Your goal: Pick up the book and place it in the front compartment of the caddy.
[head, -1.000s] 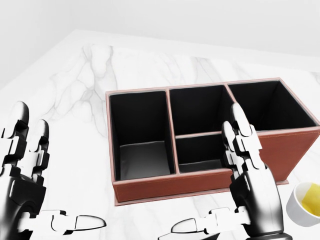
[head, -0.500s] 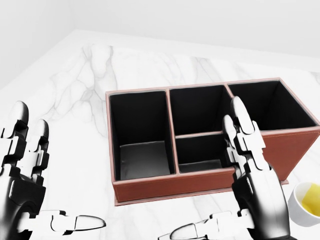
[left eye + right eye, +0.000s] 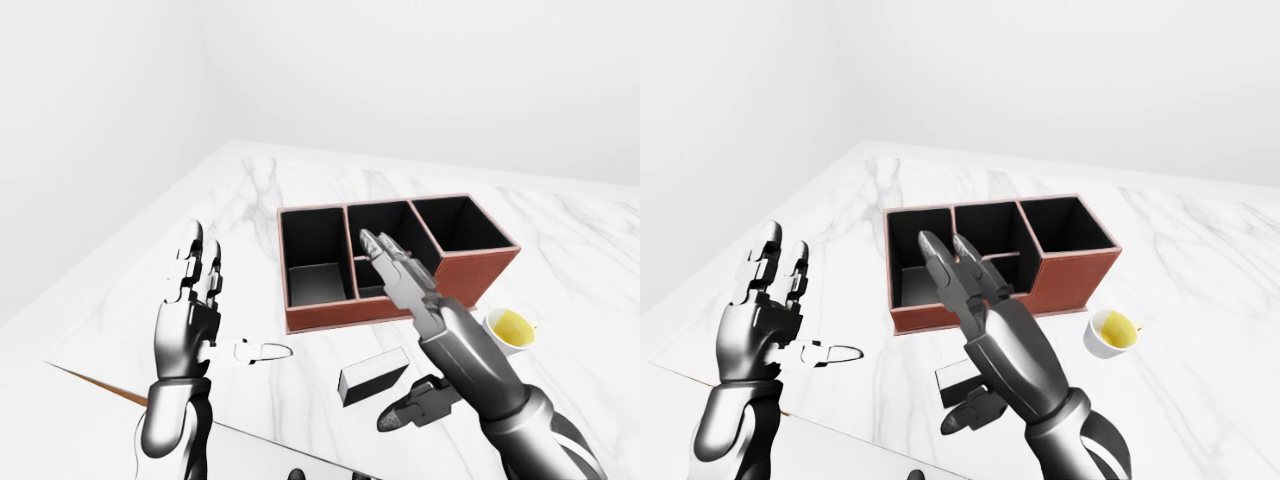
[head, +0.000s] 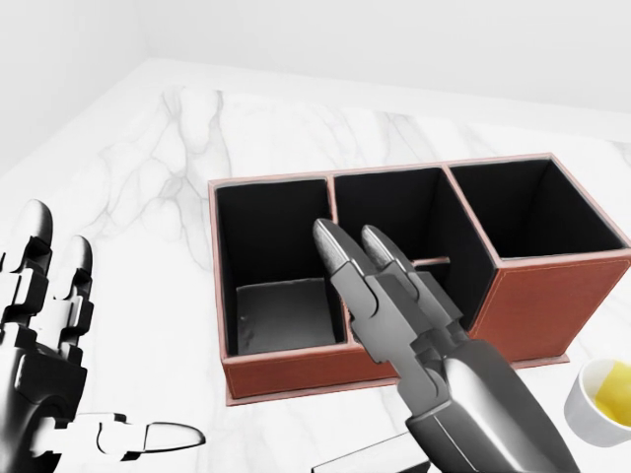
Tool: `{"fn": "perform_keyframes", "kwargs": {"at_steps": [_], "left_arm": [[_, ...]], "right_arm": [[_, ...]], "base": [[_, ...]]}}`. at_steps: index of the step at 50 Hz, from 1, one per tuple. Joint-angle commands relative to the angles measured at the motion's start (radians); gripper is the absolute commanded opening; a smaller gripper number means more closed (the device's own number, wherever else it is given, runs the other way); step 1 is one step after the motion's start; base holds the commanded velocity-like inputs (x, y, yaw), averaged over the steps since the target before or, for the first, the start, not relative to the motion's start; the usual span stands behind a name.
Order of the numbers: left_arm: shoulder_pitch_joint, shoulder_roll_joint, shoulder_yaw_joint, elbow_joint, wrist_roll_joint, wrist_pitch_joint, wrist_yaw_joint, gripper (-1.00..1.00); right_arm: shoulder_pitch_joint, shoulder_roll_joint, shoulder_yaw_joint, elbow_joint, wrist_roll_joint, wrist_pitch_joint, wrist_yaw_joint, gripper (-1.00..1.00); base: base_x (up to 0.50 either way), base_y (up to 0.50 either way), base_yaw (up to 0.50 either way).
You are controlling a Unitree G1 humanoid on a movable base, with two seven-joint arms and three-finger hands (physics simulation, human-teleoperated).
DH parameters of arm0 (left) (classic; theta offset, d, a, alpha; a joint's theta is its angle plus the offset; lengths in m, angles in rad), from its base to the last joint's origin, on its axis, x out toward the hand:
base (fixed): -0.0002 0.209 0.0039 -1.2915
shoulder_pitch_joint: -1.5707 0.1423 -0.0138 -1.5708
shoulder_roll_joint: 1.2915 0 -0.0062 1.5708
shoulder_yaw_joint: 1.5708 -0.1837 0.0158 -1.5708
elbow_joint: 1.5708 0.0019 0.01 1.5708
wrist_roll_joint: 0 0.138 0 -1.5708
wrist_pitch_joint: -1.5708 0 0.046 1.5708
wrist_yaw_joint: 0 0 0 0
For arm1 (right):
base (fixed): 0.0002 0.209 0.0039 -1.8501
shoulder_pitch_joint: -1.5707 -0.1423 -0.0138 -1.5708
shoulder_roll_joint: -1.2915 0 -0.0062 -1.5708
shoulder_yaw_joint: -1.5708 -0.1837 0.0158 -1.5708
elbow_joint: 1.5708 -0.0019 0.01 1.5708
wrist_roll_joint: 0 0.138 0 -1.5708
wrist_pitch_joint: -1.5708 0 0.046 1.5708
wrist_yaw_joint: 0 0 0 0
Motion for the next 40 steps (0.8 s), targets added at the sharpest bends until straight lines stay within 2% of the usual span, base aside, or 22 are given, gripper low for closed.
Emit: {"fn": "perform_keyframes", "kwargs": {"at_steps": [1,6,14,19,32,40], "left_arm": [[-0.002,0.001,-0.002,0.007,0.003,0.000,0.001,1.00],[-0.005,0.001,-0.001,0.015,0.003,0.000,0.002,1.00],[-0.002,0.001,0.005,0.009,-0.001,0.000,0.001,1.00],[-0.006,0.000,0.005,0.017,0.000,0.000,0.002,1.00],[-0.005,0.000,0.010,0.002,-0.003,0.000,0.001,1.00],[-0.004,-0.001,0.007,0.010,0.001,0.000,0.001,1.00]], "right_arm": [[0.008,0.104,-0.060,-0.037,-0.218,0.000,0.119,1.00],[0.013,0.114,-0.093,-0.037,-0.226,0.000,0.119,1.00],[0.033,0.030,-0.125,-0.013,-0.133,0.000,0.119,1.00],[0.066,0.013,-0.143,0.012,-0.091,0.000,0.119,1.00],[0.043,0.003,-0.194,0.093,-0.105,0.000,0.119,1.00],[0.016,0.005,-0.260,0.158,-0.110,0.000,0.119,1.00]], "base": [[0.00,0.00,0.00],[0.00,0.00,0.00],[0.00,0.00,0.00],[0.00,0.00,0.00],[0.00,0.00,0.00],[0.00,0.00,0.00]]}}
